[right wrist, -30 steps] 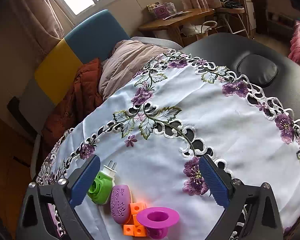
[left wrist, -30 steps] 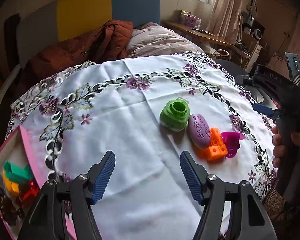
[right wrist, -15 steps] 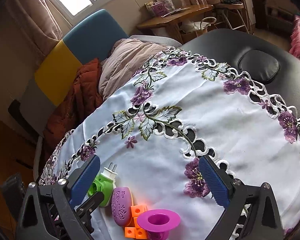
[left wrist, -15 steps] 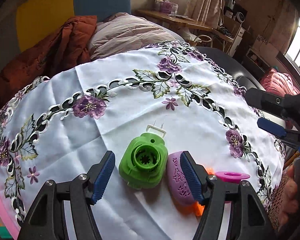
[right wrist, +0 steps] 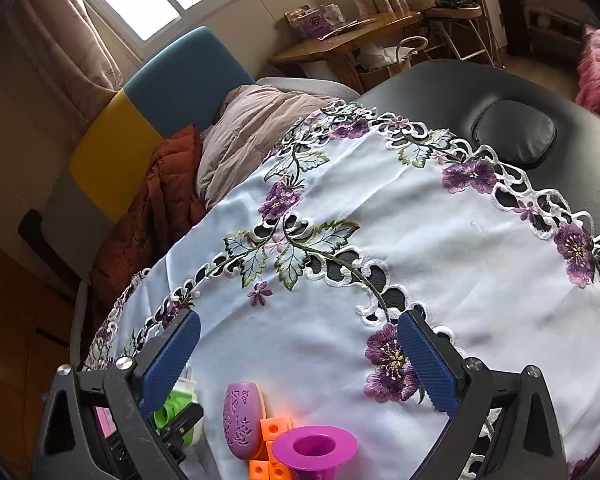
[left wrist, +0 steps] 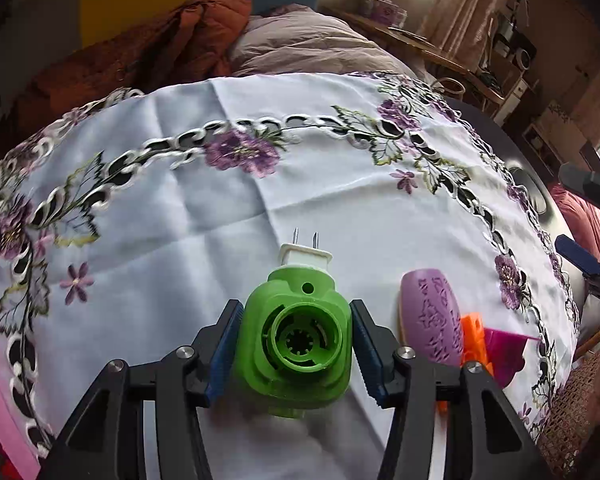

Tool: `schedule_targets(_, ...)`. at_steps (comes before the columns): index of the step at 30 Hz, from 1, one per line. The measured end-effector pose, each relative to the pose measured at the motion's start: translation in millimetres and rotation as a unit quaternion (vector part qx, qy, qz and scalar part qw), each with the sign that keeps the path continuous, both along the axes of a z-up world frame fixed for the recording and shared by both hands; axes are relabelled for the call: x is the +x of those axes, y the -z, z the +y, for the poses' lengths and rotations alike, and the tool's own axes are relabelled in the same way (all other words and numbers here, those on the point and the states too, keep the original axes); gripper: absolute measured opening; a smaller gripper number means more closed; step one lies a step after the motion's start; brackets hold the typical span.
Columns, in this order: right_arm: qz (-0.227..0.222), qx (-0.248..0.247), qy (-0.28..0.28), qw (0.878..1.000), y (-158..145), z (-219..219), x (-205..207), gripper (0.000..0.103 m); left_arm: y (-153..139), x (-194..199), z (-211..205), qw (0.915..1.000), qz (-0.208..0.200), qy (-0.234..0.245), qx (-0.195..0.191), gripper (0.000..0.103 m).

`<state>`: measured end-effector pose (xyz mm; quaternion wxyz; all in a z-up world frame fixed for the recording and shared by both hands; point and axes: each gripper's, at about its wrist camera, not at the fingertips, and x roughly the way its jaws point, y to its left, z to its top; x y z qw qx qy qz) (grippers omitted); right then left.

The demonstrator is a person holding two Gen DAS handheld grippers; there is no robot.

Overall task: Organize rigid objects
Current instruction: 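Grasp the green plug-shaped piece with the left tool, then grasp the purple egg with the right tool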

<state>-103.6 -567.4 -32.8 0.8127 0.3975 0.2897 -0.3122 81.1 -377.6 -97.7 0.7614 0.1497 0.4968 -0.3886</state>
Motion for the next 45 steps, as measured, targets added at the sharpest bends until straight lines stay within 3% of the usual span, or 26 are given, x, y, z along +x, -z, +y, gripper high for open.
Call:
schedule_targets(11, -0.003, 0.065, 0.025, 0.998, 19, -13, -9, 0.1, -2, -46, 87, 0.9981, -0.019, -0.05, -0.029, 0.054)
schedule_targets(23, 0.057, 0.078, -0.042, 0.994, 38, 2, 16, 0.1, 2, -75, 106, 0.9975, -0.056, -0.039, -0.02, 0.053)
schedule_targets(26, 0.001, 0.071, -0.077, 0.994, 25, 10, 19, 0.096, 3, -75, 106, 0.9973, -0.058, -0.039, -0.021, 0.053)
schedule_targets(28, -0.042, 0.071, -0.14, 0.987, 16, 24, 30, 0.096, 3, -75, 107, 0.9972, -0.058, -0.04, -0.024, 0.053)
schedule_targets(29, -0.042, 0.07, -0.172, 0.982, 15, 35, 38, 0.096, 3, -75, 107, 0.9972, -0.057, -0.041, -0.024, 0.053)
schedule_targets(33, 0.02, 0.02, -0.258, 0.966, 17, 75, 66, 0.096, 3, -75, 108, 0.9971, -0.054, -0.045, -0.028, 0.053)
schedule_targets(37, 0.077, -0.009, -0.259, 0.963, 28, 83, 73, 0.096, 3, -75, 108, 0.9971, -0.052, -0.047, -0.029, 0.053)
schedule_targets(41, 0.102, -0.025, -0.256, 0.961, 38, 78, 78, 0.096, 3, -74, 109, 0.9971, -0.049, -0.048, -0.034, 0.053)
schedule_targets(45, 0.137, -0.064, -0.286, 0.946, 47, 91, 92, 0.096, 3, -74, 109, 0.997, -0.049, -0.049, -0.034, 0.053)
